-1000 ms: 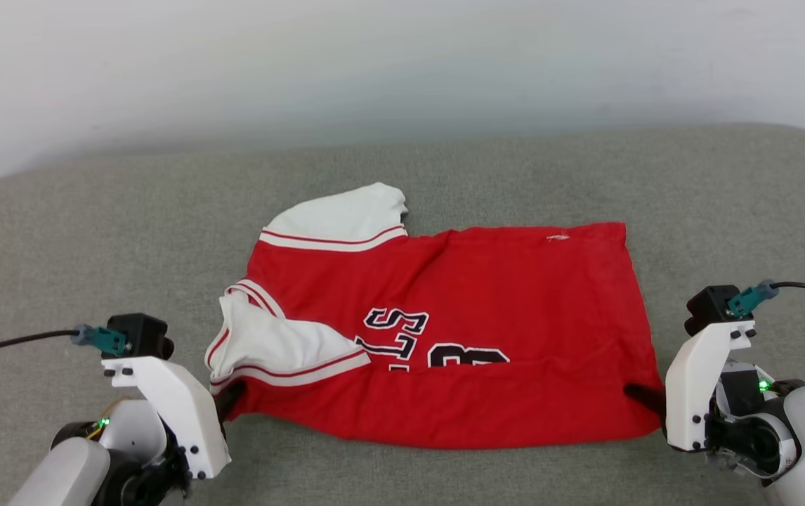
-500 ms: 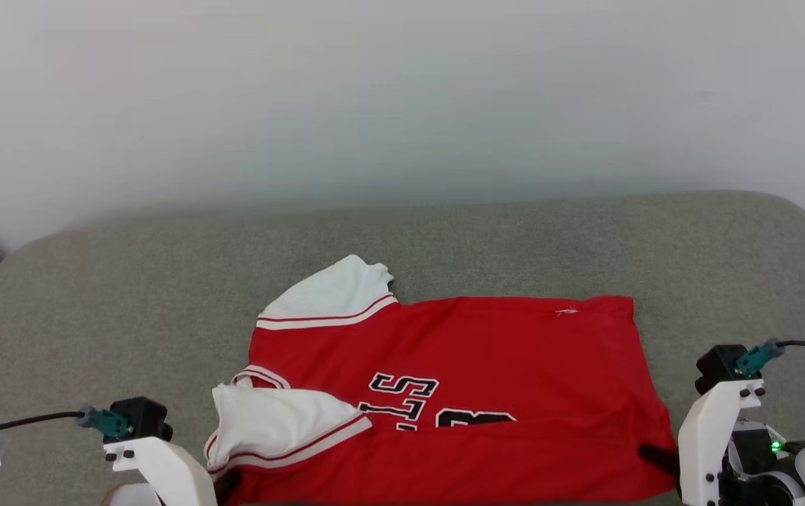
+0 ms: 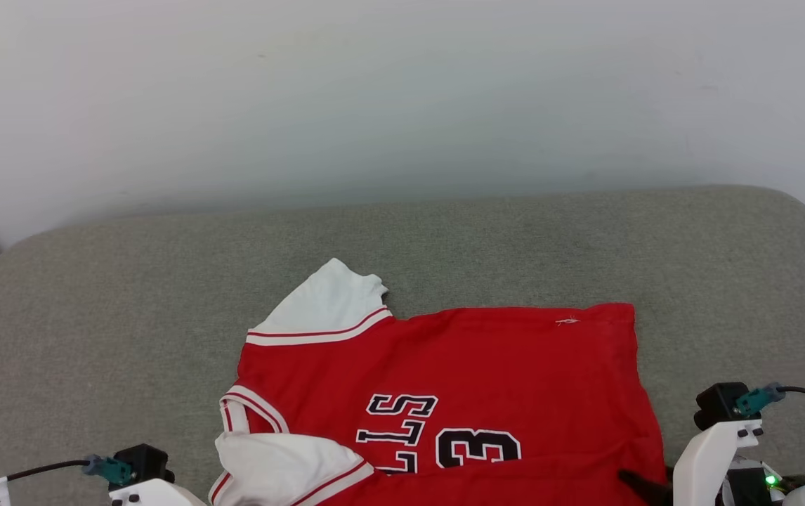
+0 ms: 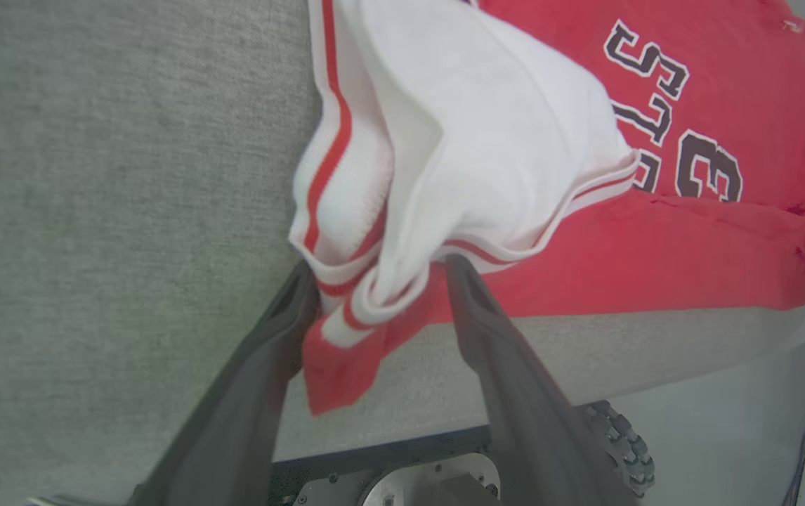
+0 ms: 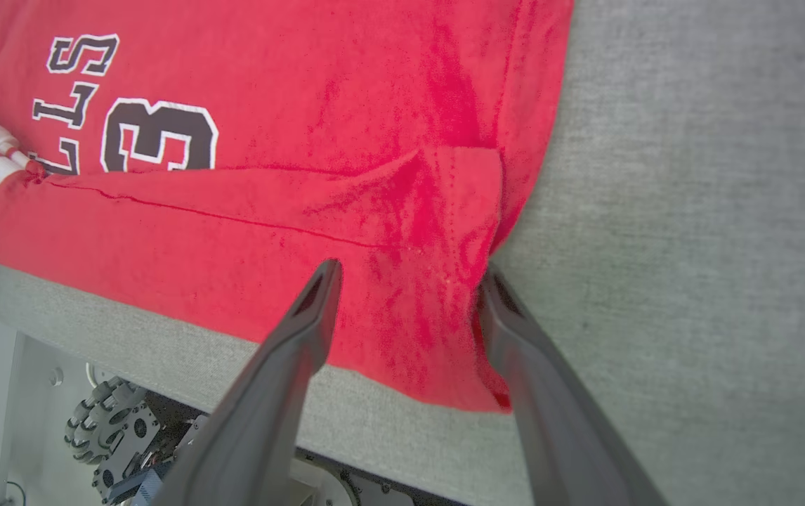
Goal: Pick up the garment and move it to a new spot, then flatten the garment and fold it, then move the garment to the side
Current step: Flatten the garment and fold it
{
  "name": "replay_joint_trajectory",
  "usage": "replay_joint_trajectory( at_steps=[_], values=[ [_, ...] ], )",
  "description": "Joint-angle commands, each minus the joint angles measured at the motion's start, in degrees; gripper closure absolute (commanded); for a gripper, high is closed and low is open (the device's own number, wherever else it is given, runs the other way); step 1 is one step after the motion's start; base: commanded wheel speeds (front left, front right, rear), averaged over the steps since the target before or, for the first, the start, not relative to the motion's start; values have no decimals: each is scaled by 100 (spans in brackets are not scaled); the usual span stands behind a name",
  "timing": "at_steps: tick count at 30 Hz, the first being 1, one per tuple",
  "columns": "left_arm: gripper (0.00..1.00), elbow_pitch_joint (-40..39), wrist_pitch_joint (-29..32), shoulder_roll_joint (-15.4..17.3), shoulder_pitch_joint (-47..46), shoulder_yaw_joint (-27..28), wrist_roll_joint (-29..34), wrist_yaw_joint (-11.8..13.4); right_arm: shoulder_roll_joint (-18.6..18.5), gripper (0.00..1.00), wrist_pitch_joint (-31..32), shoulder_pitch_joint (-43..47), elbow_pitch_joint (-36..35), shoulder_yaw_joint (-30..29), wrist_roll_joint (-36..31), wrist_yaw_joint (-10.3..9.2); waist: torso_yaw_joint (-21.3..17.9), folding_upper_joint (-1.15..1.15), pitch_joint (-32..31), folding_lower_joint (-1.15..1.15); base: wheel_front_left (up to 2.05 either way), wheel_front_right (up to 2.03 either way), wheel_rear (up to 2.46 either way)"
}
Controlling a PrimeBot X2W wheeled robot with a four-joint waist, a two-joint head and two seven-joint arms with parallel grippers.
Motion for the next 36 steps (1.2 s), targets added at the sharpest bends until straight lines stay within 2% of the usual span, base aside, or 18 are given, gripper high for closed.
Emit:
replay_joint_trajectory(
  at_steps=[1, 5, 13, 18, 23, 30, 33, 36],
  values=[
    [0, 57, -106, -16, -111, 39, 57, -50, -67, 0, -246, -49, -76, 34, -115, 0, -47, 0, 1, 0, 0, 0, 0],
    [0, 182, -488, 18, -339, 74, 345, -45, -90, 0, -1142, -147, -113, -69, -523, 0, -155, 0, -16, 0, 0, 0, 0],
    [0, 135, -1235, -59, -1020, 255, 851, 123, 229, 0, -2561, -385, -289, -452, -1240, -1, -412, 0, 174, 0, 0, 0, 0],
    [0, 244, -1633, -140, -1498, 331, 1103, 165, 427, 0, -3064, -500, -516, -629, -1531, -1, -549, 0, 430, 0, 0, 0, 0],
    [0, 463, -1965, -119, -2422, 404, 1396, 74, 662, 0, -3407, -795, -918, -803, -1823, -1, -736, 0, 1130, 0, 0, 0, 0],
    [0, 1150, -1699, -11, -3900, 334, 1569, -206, 923, 0, -3627, -1219, -1347, -962, -2018, -1, -981, 0, 1956, 0, 0, 0, 0],
    [0, 1546, -1304, 46, -4479, 243, 1472, -483, 1003, 0, -3651, -1305, -1419, -1027, -2054, -1, -1102, 0, 2192, 0, 0, 0, 0],
    [0, 1954, -613, 194, -4971, 92, 1342, -843, 1079, 0, -3672, -1358, -1444, -1054, -2062, -1, -1242, 0, 2376, 0, 0, 0, 0]
  ],
)
